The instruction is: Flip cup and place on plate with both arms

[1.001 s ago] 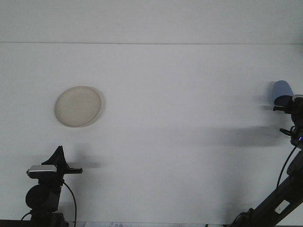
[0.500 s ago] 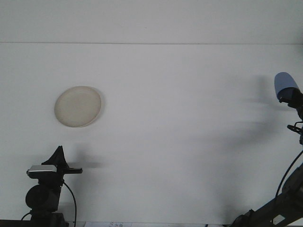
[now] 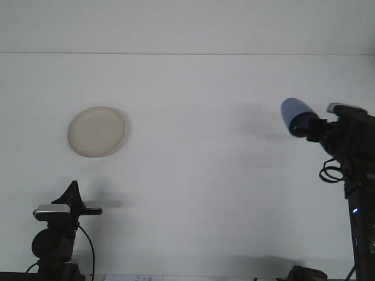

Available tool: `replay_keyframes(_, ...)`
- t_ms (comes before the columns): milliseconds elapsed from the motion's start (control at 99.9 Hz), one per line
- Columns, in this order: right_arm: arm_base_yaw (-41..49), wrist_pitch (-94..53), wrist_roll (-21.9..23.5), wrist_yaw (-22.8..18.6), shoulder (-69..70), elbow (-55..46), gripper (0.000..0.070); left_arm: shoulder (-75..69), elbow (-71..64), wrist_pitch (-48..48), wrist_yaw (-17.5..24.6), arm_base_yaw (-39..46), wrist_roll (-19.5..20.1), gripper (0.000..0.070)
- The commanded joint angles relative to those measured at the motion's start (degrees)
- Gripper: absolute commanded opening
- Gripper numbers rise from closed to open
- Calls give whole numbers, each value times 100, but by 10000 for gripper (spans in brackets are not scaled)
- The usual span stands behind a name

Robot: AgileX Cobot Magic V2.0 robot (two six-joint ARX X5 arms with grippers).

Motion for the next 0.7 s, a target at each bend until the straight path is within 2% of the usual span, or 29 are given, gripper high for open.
replay_keyframes(0,579,-570,-166,33,-61,101,3,-11,-111,55,-24,7,-20,16)
replay_keyframes(120,1928,-1554,-243,61,-127,136,3,-11,-111,55,-24,7,-22,16)
replay_keyframes(290,3624,-2463,-273,754,96,160,3,-11,-111,55,-24,7,-22,16)
replay_keyframes(350,4111,-2662,-232,857,264,175,3,-11,-111,52,-24,7,-22,16)
replay_keyframes(600,5368,-3394,-164,922,1036,435,3,-11,-111,55,-24,7,-22,16)
replay_keyframes(690,5633,-3541,-173,1084,1305,586,3,-11,-111,55,-24,7,-20,16)
